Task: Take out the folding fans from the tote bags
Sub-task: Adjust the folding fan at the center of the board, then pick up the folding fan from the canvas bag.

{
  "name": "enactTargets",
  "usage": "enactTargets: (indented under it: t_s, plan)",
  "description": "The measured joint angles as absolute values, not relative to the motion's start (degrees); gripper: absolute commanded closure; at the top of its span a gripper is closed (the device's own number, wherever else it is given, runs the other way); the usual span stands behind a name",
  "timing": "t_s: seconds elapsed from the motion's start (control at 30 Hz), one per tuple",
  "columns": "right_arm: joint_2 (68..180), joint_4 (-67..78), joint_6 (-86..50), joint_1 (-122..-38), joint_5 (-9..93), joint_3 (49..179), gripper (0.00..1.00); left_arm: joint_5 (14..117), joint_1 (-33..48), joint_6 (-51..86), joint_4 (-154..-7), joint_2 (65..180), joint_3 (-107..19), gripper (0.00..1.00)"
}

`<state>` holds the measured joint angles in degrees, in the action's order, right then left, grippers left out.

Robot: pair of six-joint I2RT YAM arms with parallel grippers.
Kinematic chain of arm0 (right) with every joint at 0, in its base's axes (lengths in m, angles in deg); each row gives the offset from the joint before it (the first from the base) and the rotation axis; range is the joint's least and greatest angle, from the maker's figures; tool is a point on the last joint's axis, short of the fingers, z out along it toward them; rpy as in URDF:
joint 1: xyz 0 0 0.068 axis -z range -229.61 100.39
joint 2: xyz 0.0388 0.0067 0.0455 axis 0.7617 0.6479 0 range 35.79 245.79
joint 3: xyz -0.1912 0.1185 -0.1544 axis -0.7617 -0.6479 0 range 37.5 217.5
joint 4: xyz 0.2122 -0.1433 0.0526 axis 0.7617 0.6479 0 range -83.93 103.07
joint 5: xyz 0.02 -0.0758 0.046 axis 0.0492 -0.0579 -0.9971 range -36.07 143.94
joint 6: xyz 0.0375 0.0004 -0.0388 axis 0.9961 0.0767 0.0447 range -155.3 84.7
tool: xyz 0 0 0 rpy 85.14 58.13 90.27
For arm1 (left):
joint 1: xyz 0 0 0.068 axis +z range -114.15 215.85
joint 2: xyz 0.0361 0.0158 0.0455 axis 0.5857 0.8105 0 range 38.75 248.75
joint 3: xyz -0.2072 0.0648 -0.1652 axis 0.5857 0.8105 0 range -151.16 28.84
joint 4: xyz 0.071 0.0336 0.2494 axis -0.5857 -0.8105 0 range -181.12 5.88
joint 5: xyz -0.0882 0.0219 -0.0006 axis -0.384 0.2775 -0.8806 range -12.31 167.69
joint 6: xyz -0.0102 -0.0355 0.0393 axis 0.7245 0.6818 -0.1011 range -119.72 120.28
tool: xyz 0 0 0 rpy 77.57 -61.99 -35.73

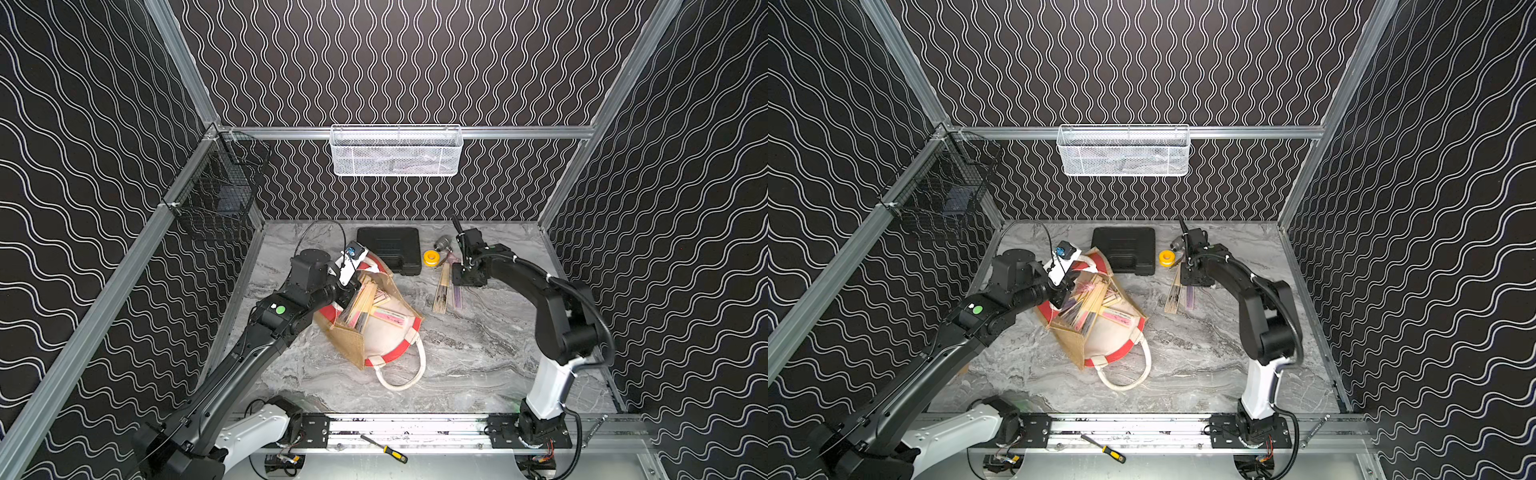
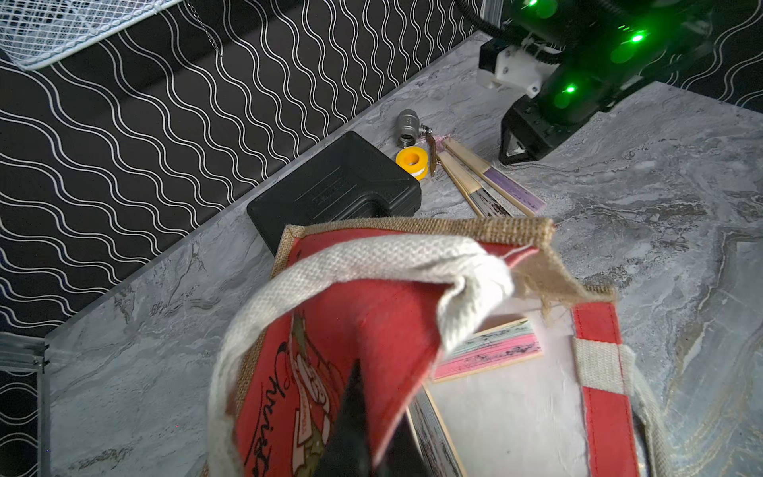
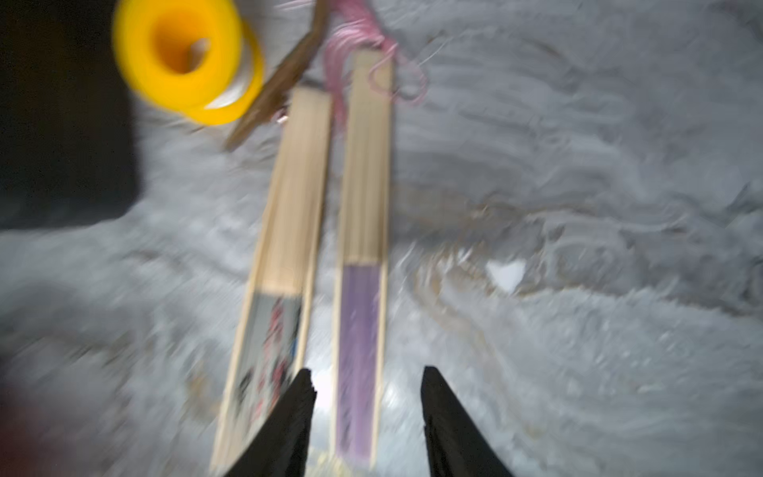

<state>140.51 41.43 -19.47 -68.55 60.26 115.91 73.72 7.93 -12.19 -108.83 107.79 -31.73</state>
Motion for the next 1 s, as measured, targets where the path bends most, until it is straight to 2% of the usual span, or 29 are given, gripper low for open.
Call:
enactTargets:
  t_s: [0.17,0.33,0.4,0.53,0.73,1.0]
  plan:
    - [124.56,34.98,-16.14,-68.53,53.44,102.87,0.54,74.26,7.93,-12.19,-108.83,107.79,-31.76,1.0]
    - [106.22,25.97,-8.78,-69.86,40.24,85.93,0.54,74.31,7.89,-12.19,-108.83,107.76,-31.78,1.0]
    - [100.3,23.05,-4.84,-72.84,36.94,81.4,0.54,74.33,7.89,-12.19,-108.83,107.74,-31.78,1.0]
    - [91.31,16.66,1.45,-85.23,34.86,76.05,0.55,74.29,7.89,-12.17,-108.83,107.94,-31.78,1.0]
    - [90.7,12.88,-0.45,-97.29,38.56,75.06,0.57,74.05,7.89,-12.13,-108.86,108.24,-31.91,1.0]
    - [92.62,7.77,-11.05,-103.63,40.09,72.44,0.56,72.95,7.89,-12.08,-108.9,108.18,-31.95,1.0]
